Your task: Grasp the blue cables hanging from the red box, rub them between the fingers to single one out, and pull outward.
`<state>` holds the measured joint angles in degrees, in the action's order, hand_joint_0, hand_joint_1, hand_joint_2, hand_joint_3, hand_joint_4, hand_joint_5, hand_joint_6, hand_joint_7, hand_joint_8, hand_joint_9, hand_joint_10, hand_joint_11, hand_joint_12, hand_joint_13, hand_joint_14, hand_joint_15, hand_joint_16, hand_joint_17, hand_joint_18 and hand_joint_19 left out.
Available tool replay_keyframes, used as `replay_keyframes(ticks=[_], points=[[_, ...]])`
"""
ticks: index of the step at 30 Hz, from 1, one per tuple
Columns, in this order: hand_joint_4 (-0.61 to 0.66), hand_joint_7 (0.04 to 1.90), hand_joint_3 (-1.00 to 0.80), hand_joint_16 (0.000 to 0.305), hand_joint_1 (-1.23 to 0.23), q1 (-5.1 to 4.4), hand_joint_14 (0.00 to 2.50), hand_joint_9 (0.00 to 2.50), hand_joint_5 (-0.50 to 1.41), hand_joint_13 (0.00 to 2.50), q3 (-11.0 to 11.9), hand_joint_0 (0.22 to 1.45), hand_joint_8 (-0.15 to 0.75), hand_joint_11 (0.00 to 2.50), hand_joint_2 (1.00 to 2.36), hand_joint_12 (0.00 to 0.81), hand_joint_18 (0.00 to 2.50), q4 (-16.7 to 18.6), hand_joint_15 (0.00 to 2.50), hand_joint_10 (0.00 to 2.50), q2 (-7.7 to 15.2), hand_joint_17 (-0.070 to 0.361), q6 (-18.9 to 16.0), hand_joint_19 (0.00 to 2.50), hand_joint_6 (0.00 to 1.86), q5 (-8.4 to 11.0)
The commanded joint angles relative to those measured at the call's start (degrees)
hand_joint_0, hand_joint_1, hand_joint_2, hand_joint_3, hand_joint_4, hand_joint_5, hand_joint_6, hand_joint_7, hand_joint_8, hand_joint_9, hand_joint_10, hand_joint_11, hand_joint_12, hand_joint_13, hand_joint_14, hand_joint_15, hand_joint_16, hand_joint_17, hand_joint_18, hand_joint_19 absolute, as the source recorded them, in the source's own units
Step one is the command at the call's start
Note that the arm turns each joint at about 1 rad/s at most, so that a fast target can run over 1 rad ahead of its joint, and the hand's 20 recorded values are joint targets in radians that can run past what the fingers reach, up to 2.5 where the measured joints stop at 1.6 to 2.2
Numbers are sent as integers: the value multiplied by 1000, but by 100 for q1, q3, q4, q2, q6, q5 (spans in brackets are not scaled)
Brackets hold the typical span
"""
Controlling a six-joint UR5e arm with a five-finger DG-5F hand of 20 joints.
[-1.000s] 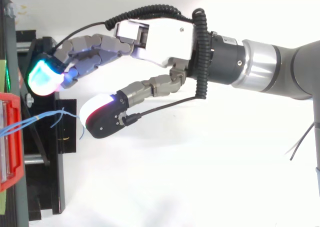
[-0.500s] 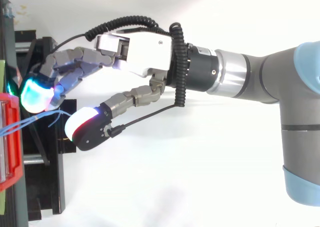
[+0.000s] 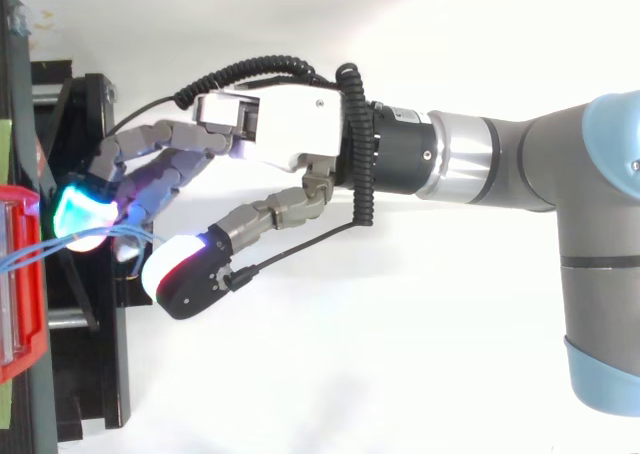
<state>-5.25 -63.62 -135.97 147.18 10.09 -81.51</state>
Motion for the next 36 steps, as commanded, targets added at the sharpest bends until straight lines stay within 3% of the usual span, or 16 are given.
replay_keyframes(ticks=[1, 5, 11, 23, 27, 30, 36], points=[[299, 834, -500, 56, -681, 24, 14, 953, -144, 754, -63, 507, 293, 484, 1000, 378, 548, 1, 382, 15, -5, 125, -183, 454, 503, -111], [308, 854, -500, 55, -681, 50, 18, 1035, -138, 828, -63, 522, 296, 593, 1000, 374, 571, -8, 442, 18, -40, 123, -262, 472, 503, -234], [308, 878, -500, 53, -678, 68, 18, 1109, -130, 888, -71, 539, 298, 672, 1000, 373, 607, -26, 486, 21, -128, 119, -271, 491, 503, -243], [302, 887, -492, 52, -663, 191, 18, 1141, -126, 927, -71, 550, 300, 687, 1001, 373, 643, -237, 502, 21, -251, 116, -306, 516, 503, -313], [304, 889, -491, 51, -658, 270, 19, 1154, -124, 942, -63, 555, 304, 715, 1001, 374, 654, -456, 518, 23, -410, 116, -271, 522, 503, -445], [302, 904, -489, 51, -658, 323, 20, 1165, -123, 951, -71, 557, 307, 722, 1000, 373, 660, -808, 524, 23, -541, 116, -218, 531, 503, -524], [294, 931, -483, 51, -663, 332, 20, 1181, -120, 974, -63, 560, 299, 776, 1001, 374, 665, -984, 550, 24, -612, 114, -192, 541, 503, -524]])
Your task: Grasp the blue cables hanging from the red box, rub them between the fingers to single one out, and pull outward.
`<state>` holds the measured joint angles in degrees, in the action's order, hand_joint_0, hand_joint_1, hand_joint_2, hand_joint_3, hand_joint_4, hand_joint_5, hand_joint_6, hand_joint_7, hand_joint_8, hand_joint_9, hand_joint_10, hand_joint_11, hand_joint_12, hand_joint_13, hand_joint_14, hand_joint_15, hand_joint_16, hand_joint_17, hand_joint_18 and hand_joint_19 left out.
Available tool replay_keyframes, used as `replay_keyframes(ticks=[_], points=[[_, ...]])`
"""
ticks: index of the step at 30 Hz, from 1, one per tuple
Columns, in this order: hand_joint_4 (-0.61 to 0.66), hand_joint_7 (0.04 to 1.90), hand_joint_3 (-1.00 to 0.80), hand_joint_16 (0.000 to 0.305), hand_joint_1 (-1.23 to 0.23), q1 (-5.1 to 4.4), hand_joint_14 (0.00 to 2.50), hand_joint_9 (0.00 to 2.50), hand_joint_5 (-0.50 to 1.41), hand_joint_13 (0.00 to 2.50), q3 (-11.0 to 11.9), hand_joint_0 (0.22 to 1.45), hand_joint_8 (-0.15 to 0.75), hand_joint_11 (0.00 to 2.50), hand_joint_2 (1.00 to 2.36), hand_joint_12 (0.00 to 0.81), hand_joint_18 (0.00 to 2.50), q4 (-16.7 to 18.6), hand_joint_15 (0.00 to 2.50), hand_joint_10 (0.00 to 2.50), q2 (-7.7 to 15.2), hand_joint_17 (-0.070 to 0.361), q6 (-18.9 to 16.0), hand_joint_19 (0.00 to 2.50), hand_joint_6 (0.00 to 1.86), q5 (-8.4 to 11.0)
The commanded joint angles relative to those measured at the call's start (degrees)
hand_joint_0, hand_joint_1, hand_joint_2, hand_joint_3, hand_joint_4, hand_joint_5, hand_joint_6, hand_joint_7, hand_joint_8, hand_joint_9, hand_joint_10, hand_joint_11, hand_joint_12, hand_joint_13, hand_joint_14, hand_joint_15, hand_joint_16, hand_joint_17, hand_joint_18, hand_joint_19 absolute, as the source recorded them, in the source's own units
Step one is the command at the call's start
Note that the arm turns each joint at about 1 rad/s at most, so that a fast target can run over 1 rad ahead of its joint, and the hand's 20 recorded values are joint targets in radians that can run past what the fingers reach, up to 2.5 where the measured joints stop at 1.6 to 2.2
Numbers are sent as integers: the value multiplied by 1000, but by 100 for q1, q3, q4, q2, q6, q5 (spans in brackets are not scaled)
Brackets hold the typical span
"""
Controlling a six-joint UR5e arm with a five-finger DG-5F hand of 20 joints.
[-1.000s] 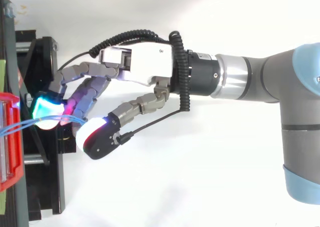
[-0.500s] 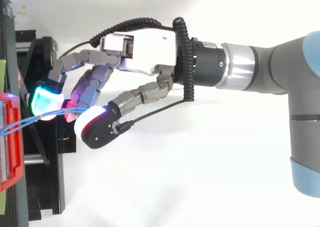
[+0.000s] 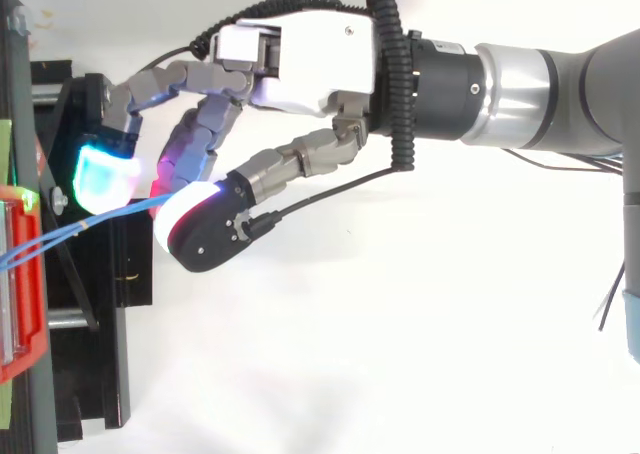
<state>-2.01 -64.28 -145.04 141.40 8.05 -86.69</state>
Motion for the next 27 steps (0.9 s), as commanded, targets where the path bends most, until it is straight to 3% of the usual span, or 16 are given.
replay_keyframes(ticks=[1, 11, 15, 20, 27], points=[[293, 933, -483, 51, -663, 8, 20, 1187, -120, 974, 3, 560, 300, 781, 1001, 374, 666, -77, 552, 23, -51, 115, 12, 541, 503, -6], [291, 964, -489, 51, -676, -1, 22, 1202, -118, 991, 3, 564, 299, 838, 1000, 373, 678, -244, 579, 24, -271, 114, 91, 548, 503, -24], [270, 1083, -479, 50, -733, -18, 24, 1164, -106, 983, 3, 570, 292, 916, 1002, 374, 675, -464, 613, 26, -324, 113, 126, 560, 503, -32], [219, 1188, -474, 50, -770, -45, 23, 1111, -98, 959, -6, 571, 288, 969, 1003, 368, 662, -657, 626, 22, -350, 113, 126, 569, 502, -32], [222, 1222, -490, 50, -786, -54, 22, 1110, -92, 946, 3, 573, 292, 981, 1001, 365, 660, -657, 630, 22, -350, 113, 118, 571, 502, -24]])
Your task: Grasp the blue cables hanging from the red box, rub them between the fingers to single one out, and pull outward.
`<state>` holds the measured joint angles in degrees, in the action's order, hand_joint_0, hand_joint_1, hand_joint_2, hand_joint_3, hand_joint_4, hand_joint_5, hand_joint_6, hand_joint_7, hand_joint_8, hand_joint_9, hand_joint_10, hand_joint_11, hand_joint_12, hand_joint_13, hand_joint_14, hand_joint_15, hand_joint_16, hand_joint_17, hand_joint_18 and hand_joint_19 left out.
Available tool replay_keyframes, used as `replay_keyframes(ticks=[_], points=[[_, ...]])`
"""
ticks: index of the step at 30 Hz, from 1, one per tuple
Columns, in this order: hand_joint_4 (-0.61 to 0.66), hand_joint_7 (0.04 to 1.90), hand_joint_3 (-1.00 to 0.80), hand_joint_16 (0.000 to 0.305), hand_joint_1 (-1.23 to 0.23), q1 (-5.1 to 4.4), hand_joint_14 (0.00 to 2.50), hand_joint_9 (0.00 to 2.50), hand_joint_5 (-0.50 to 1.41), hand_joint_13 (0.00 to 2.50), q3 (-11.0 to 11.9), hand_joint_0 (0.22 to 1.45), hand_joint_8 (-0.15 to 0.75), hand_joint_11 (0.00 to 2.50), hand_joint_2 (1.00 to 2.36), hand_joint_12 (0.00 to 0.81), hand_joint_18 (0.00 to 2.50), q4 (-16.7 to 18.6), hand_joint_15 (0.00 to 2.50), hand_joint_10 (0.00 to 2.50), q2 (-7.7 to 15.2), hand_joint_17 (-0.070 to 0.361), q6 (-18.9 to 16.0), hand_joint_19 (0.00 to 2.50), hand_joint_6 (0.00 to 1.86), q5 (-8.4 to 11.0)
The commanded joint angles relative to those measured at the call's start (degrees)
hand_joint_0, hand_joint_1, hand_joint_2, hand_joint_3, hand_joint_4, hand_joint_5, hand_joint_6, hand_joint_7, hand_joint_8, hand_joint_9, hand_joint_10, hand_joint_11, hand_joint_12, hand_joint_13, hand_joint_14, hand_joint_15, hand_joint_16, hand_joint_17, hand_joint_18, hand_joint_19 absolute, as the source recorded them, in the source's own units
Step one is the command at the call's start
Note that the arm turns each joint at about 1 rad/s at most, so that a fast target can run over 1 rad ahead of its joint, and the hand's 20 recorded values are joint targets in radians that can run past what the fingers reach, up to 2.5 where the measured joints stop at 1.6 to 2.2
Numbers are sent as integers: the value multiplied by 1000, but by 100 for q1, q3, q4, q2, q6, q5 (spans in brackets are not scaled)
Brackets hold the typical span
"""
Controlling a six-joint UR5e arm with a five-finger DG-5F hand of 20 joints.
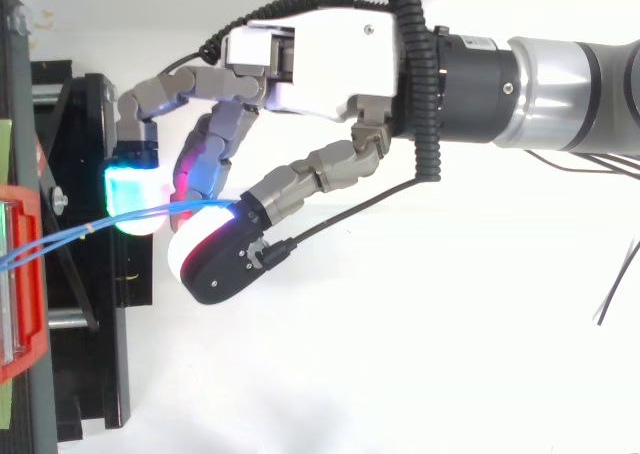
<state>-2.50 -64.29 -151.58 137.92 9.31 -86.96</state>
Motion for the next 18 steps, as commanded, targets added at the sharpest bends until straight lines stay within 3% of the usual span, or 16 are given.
replay_keyframes(ticks=[1, 11, 12, 14, 18], points=[[222, 1222, -490, 50, -786, -5, 23, 1109, -92, 946, 5, 573, 290, 989, 1000, 365, 660, 5, 630, 22, -2, 112, -8, 571, 501, 3], [233, 1214, -500, 50, -777, -49, 21, 1126, -93, 952, 216, 560, 290, 996, 1000, 370, 666, -38, 618, 22, 7, 113, 45, 566, 502, 83], [230, 1209, -500, 50, -775, -93, 23, 1127, -93, 951, 383, 561, 293, 1000, 1000, 372, 666, -197, 617, 21, 7, 113, 98, 567, 502, 91], [232, 1215, -496, 50, -774, -110, 22, 1127, -92, 953, 453, 562, 295, 995, 1000, 371, 666, -302, 622, 21, 7, 113, 142, 567, 502, 109], [201, 1282, -438, 49, -769, -154, 24, 1133, -81, 952, 462, 583, 291, 993, 1004, 368, 666, -390, 625, 21, 7, 111, 159, 569, 501, 206]])
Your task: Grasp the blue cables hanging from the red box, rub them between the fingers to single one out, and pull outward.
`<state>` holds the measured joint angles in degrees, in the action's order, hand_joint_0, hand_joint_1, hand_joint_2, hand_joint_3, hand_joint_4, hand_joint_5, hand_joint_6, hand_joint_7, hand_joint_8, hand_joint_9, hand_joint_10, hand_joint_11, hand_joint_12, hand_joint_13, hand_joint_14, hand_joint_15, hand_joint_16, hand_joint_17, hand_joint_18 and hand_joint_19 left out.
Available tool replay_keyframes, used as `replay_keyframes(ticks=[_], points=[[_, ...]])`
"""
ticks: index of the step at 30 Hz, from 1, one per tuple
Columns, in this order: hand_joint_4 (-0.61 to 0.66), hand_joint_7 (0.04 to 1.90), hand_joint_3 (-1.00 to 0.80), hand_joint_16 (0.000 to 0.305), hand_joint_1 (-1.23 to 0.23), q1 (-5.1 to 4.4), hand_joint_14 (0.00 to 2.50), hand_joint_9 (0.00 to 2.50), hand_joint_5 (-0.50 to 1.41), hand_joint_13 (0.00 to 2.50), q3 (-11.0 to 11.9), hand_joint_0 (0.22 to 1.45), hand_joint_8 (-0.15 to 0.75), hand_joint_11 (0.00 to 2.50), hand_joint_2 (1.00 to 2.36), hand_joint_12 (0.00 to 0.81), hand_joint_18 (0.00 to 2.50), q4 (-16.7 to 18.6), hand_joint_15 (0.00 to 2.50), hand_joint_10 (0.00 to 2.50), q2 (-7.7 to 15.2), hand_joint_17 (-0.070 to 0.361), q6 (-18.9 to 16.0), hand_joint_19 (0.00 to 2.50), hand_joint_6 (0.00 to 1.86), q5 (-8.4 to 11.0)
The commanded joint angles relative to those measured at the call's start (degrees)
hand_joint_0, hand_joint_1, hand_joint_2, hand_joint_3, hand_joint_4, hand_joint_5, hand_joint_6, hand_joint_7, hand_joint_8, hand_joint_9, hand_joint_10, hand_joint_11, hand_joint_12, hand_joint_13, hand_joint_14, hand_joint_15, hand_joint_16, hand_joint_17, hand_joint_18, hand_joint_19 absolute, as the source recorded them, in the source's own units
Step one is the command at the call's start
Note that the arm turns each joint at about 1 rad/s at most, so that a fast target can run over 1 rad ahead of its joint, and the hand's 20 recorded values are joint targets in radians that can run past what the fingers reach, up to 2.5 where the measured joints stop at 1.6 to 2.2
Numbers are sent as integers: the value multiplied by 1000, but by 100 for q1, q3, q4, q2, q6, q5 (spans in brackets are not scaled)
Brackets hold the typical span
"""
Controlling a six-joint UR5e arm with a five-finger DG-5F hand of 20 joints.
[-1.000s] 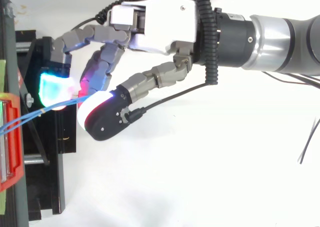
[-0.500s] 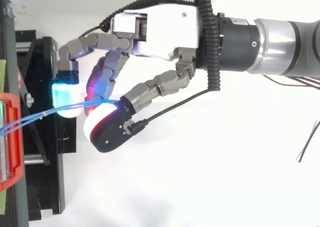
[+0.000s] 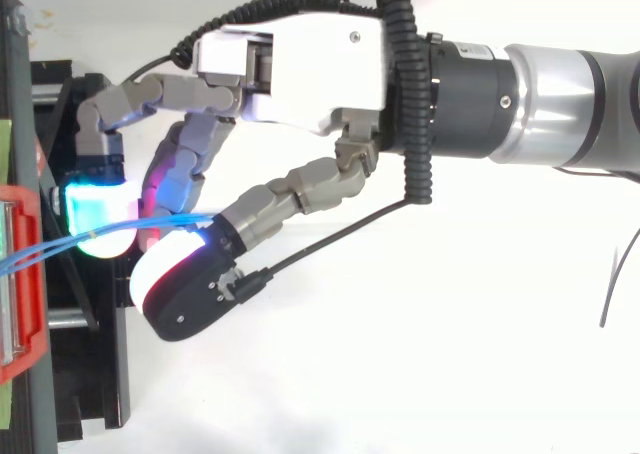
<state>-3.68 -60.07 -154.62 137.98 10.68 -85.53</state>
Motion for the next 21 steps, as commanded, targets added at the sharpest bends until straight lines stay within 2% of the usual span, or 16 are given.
replay_keyframes(ticks=[1, 7, 15, 21], points=[[189, 1294, -418, 49, -775, -54, 22, 1135, -79, 952, 39, 589, 291, 992, 1005, 369, 667, -86, 623, 21, 1, 111, 22, 570, 511, 63], [154, 1113, -332, 49, -781, -72, 23, 1134, -109, 956, 39, 605, 291, 993, 1012, 368, 674, -112, 615, 23, 10, 110, 5, 571, 643, 72], [177, 1077, -435, 50, -737, -81, 23, 1156, -107, 969, 39, 575, 300, 993, 1005, 372, 689, -227, 616, 20, 1, 112, -4, 575, 655, 45], [169, 1049, -402, 49, -683, -72, 21, 1194, -104, 996, 39, 586, 303, 987, 1008, 373, 710, -262, 621, 21, -8, 110, -75, 567, 696, 36]])
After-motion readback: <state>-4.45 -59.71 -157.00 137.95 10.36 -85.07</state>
